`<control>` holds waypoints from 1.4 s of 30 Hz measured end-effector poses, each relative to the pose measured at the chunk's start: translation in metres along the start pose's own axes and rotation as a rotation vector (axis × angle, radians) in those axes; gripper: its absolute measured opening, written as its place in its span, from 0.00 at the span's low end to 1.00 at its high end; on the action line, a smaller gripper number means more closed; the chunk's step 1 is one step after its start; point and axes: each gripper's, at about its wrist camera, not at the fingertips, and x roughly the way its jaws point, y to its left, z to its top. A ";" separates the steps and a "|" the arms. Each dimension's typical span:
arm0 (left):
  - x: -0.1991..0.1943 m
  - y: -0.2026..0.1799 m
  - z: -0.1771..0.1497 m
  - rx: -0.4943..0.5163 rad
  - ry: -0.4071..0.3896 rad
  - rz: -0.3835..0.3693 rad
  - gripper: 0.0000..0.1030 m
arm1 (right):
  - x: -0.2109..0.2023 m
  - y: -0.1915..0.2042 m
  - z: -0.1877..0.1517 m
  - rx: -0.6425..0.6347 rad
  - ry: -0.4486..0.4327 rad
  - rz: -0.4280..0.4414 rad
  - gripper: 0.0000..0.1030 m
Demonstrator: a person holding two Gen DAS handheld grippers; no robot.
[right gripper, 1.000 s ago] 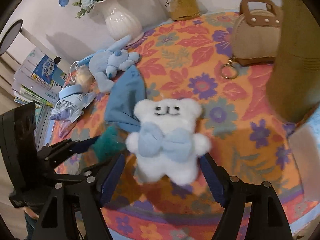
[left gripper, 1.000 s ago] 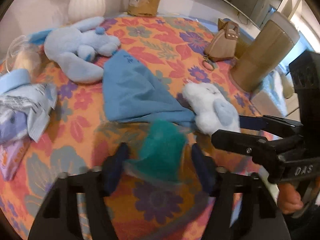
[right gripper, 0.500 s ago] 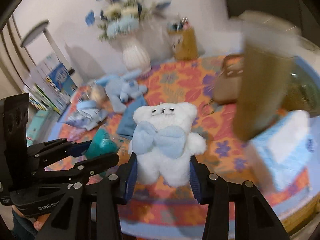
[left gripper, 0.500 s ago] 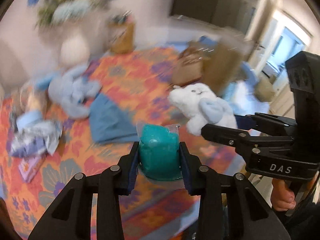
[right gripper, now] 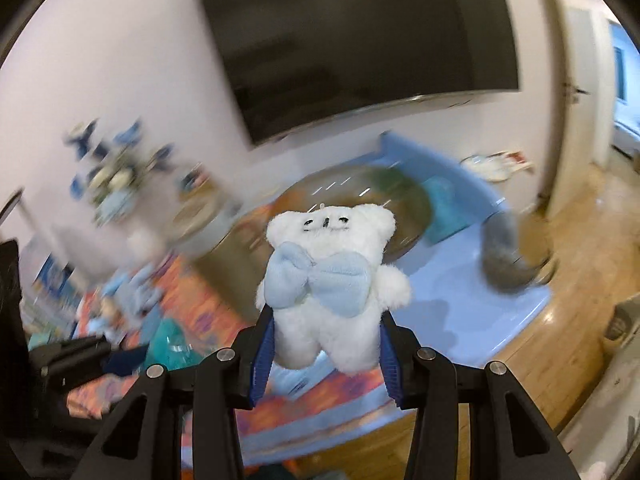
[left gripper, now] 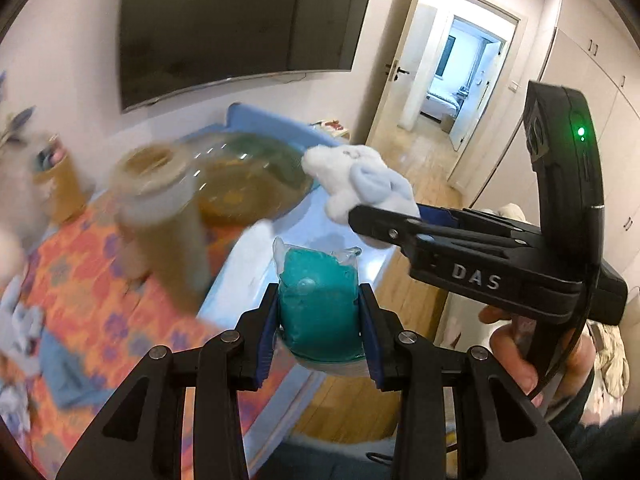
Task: Organize soft objects
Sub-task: 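Open both tools to drop the teal bag and bear into the glass bowl, then return both tools to the desk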
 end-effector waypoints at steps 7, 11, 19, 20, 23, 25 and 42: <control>0.053 -0.004 0.064 -0.073 -0.057 0.194 0.33 | 0.043 -0.047 0.073 0.108 -0.005 -0.022 0.44; 0.087 0.007 0.087 -0.123 -0.029 0.259 0.33 | 0.087 -0.069 0.102 0.179 0.072 -0.058 0.44; 0.133 0.038 0.121 -0.200 -0.017 0.340 0.44 | 0.157 -0.084 0.132 0.199 0.194 -0.059 0.55; 0.136 0.040 0.120 -0.213 -0.016 0.340 0.44 | 0.164 -0.087 0.131 0.201 0.215 -0.058 0.57; 0.148 0.047 0.119 -0.245 0.023 0.281 0.45 | 0.176 -0.095 0.129 0.212 0.245 -0.050 0.57; 0.148 0.041 0.117 -0.226 0.033 0.274 0.45 | 0.173 -0.100 0.125 0.235 0.244 -0.014 0.57; 0.004 0.002 0.032 -0.116 -0.100 0.203 0.49 | 0.037 -0.051 0.040 0.166 0.060 0.170 0.63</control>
